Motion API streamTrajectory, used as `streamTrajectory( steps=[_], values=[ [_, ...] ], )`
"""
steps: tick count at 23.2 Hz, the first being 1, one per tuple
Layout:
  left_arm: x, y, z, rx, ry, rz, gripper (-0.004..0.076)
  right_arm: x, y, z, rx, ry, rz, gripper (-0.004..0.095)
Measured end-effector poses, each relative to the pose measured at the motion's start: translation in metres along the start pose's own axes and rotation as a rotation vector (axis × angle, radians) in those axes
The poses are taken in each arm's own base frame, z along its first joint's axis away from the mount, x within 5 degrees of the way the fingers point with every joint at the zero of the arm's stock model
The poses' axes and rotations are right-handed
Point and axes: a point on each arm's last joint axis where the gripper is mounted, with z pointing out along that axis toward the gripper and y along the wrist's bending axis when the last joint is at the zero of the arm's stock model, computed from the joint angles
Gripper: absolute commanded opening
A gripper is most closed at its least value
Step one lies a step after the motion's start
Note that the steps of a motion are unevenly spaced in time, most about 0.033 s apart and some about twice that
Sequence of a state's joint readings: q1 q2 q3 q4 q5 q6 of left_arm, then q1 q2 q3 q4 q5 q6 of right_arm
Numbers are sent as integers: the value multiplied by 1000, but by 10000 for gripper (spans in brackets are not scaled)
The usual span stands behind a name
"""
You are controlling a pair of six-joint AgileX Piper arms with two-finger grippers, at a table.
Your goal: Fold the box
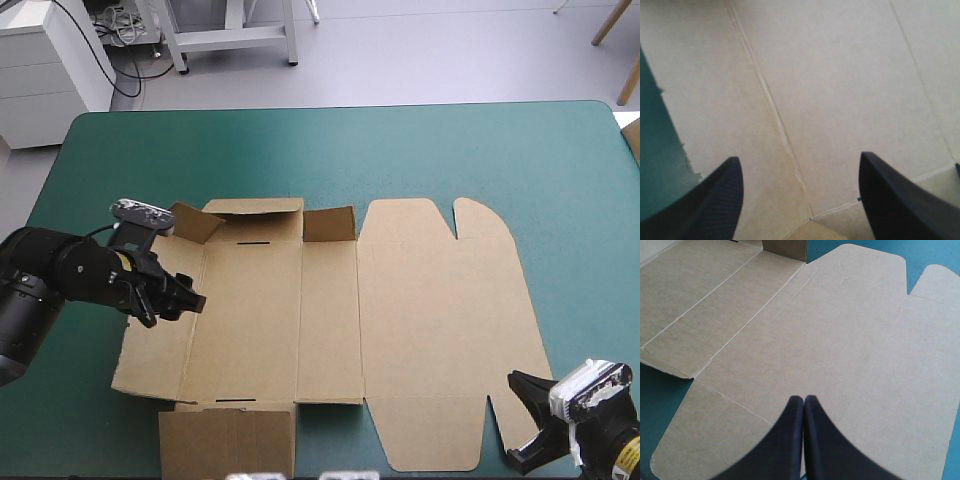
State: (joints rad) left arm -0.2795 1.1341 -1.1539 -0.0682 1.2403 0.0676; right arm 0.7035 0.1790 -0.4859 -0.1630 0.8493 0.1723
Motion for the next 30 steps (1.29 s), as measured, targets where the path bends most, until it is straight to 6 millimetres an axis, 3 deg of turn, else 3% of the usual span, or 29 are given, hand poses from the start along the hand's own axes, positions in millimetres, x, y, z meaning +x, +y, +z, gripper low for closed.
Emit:
streamTrajectory(
  steps=[12,21,25,30],
  values=[
    [8,55,-5,35,-55,-162,471,0,0,0,0,0,0,-20],
    [55,77,41,61,126,-236,471,0,0,0,1,3,0,-20],
    [54,83,57,90,185,-247,471,0,0,0,1,3,0,-20],
    [48,96,95,161,297,-286,471,0,0,0,-2,4,2,-20]
  ],
)
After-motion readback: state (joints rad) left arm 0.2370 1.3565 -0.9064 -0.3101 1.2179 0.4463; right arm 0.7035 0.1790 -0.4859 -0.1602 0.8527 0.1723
